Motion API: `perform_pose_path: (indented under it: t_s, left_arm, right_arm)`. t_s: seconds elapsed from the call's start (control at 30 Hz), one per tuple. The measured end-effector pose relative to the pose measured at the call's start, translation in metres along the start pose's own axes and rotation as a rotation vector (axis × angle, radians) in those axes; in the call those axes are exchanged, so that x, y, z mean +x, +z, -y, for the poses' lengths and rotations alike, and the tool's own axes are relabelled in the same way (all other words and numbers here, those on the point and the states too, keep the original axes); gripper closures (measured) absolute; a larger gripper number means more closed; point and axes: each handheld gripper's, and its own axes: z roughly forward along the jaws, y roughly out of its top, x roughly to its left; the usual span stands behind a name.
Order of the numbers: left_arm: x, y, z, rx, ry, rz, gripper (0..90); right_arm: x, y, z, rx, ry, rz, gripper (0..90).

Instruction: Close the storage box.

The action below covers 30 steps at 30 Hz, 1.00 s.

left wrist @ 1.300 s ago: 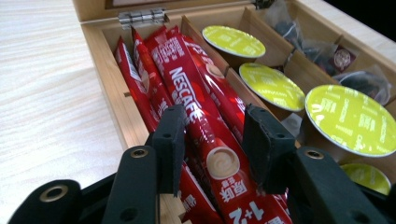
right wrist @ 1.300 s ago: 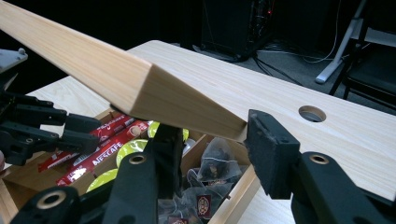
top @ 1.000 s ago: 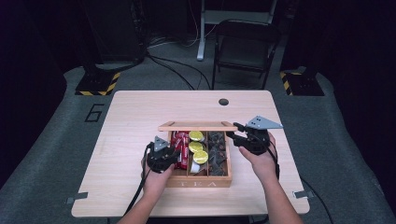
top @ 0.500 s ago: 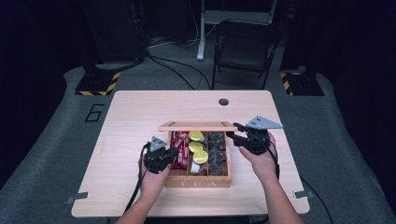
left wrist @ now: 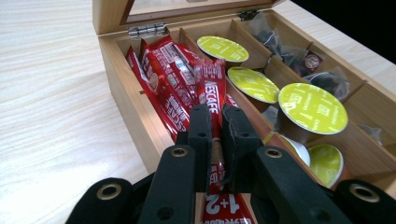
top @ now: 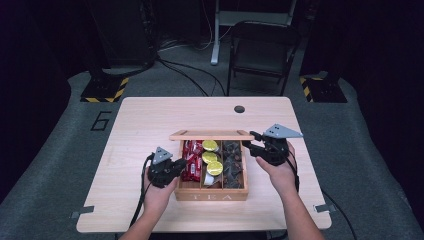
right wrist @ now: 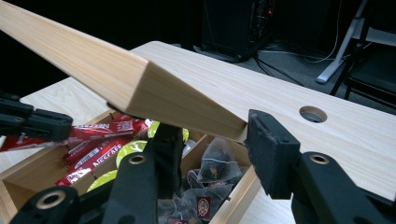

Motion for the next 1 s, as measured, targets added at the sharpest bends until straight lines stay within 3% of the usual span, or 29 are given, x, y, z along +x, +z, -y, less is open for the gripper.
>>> perform_pose_path:
  t_s: [0.27, 0.47, 0.6, 0.8, 1.0]
  left_arm:
    - [0.006, -0.018, -0.003, -0.008, 0.018, 0.002, 84.2]
    - [0.008, -0.015, 0.0, 0.013, 0.016, 0.006, 86.6]
    - [0.006, -0.014, 0.0, 0.026, 0.041, 0.001, 86.9]
    - [0.008, -0.005, 0.005, 0.123, 0.03, 0.037, 77.6]
    - [0.003, -0.003, 0.006, 0.126, 0.035, 0.04, 81.6]
  right_arm:
    - [0.001, 0.0, 0.0, 0.0, 0.004, 0.007, 56.4]
    - [0.001, 0.0, 0.0, 0.001, 0.004, 0.006, 56.4]
    - [0.0, 0.0, 0.0, 0.001, 0.003, 0.006, 56.3]
    - [0.001, 0.0, 0.0, 0.002, 0.001, 0.006, 56.4]
    - [0.001, 0.0, 0.0, 0.002, 0.002, 0.007, 56.4]
